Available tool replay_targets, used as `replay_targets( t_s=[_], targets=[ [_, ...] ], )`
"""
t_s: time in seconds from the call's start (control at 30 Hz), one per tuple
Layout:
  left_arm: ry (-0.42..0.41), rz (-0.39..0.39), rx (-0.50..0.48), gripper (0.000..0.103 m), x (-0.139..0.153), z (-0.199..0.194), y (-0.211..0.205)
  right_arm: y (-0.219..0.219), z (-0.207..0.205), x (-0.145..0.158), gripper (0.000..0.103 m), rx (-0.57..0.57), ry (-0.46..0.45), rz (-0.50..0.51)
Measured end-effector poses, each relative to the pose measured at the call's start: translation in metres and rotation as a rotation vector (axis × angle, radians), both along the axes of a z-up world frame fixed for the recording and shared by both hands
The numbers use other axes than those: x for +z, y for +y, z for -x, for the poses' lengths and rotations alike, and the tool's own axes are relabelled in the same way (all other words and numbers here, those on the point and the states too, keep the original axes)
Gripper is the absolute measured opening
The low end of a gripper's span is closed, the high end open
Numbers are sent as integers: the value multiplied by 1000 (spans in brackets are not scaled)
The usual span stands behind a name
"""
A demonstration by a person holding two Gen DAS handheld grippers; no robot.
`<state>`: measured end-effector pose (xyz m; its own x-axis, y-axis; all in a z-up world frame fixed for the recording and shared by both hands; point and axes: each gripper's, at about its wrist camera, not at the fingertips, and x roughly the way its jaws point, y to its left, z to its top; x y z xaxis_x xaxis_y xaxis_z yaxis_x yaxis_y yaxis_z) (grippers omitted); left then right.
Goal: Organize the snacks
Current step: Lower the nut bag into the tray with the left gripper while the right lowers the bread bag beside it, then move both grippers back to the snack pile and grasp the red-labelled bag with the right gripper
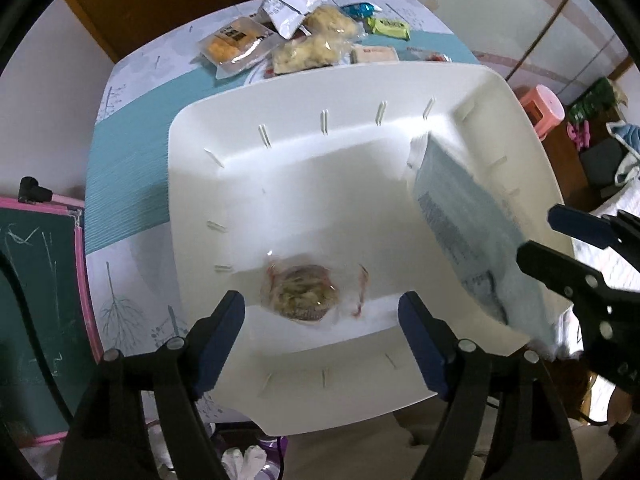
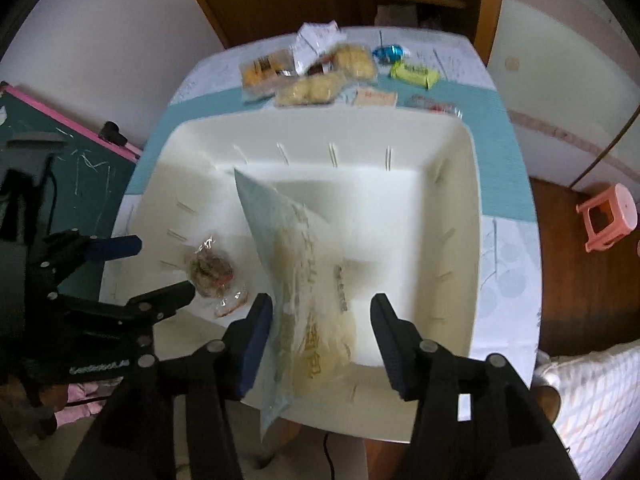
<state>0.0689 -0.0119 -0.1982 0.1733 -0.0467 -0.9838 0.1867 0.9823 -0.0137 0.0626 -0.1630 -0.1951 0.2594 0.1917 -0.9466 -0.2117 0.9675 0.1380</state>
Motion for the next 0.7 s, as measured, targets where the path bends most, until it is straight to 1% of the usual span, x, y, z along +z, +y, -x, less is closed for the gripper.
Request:
replay_targets(
  t_s=[0.17, 0.3, 0.5, 0.7],
  targets=[
    [-43, 20, 22, 79, 16, 0, -1, 1, 6, 21, 58, 29, -84, 39],
    [-78, 17, 26, 80, 28, 1, -5, 0, 10, 35, 62, 46, -145, 44],
    [-116, -3, 31, 80, 40, 1, -12, -4, 15, 57, 62, 49, -248, 47],
    [-145, -15, 38, 80, 48, -1, -12, -8, 17, 72, 62, 40, -331, 49]
  ],
)
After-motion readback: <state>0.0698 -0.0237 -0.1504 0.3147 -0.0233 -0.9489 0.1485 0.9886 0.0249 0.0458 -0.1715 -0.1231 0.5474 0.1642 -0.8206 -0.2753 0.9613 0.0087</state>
